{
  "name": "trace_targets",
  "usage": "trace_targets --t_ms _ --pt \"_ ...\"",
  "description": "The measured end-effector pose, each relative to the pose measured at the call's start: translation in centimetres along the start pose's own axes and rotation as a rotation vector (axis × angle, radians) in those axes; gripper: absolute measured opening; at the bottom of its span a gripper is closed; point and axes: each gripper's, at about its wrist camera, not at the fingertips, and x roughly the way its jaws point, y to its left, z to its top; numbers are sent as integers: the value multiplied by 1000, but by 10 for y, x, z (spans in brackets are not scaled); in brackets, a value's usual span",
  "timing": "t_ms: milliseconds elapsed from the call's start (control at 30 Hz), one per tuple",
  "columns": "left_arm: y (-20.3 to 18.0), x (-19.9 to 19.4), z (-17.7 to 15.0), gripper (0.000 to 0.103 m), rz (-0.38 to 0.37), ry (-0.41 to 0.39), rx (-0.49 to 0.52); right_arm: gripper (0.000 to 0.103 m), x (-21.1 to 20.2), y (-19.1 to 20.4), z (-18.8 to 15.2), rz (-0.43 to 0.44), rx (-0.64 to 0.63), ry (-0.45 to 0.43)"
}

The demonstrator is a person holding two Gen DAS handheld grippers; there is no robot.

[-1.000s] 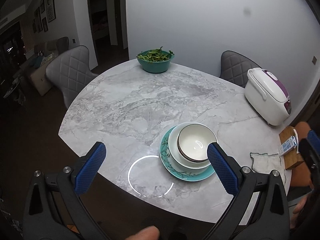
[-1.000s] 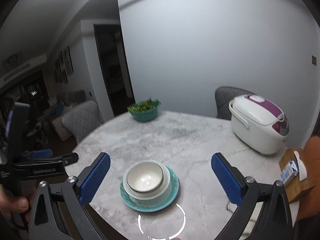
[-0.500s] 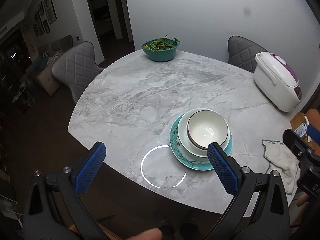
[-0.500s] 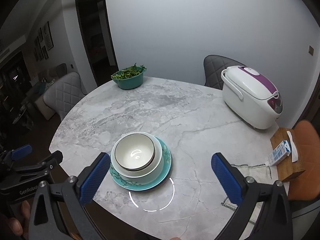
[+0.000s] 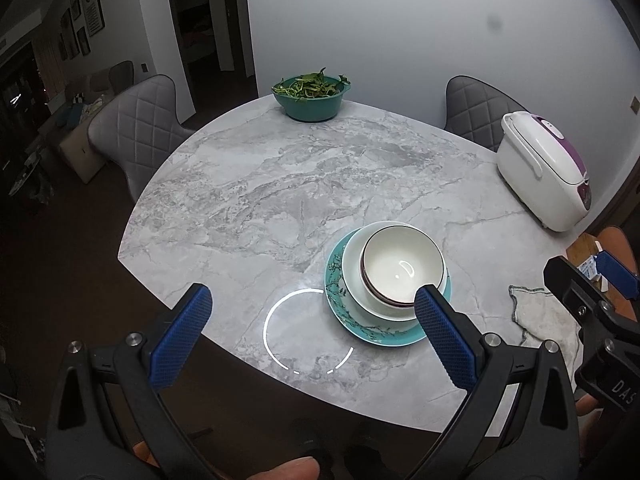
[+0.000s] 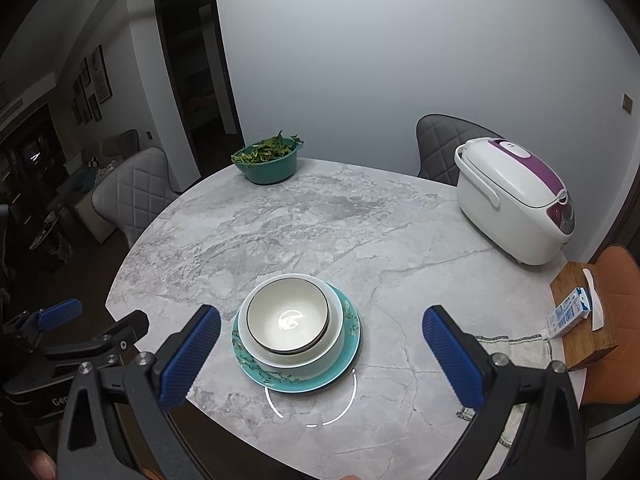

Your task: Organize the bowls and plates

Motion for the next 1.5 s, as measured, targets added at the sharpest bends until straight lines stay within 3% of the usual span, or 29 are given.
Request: trace_targets --t_ms 400,467,767,867,1500 --pt "-8 -9 1 103 -26 -43 29 103 -1 -1 2 -13 4 -9" --pt "-11 -12 -1 103 -3 -54 43 103 -1 -1 2 -13 5 -6" --pt "-8 -15 -6 103 -6 -46 25 103 -3 -4 -1 -24 17 -11" --pt "-9 -17 -7 103 25 -57 39 103 -4 -4 -3 -27 17 -11" --pt "-6 -24 -10 103 3 -47 26 103 -8 -5 -5 -29 20 -7"
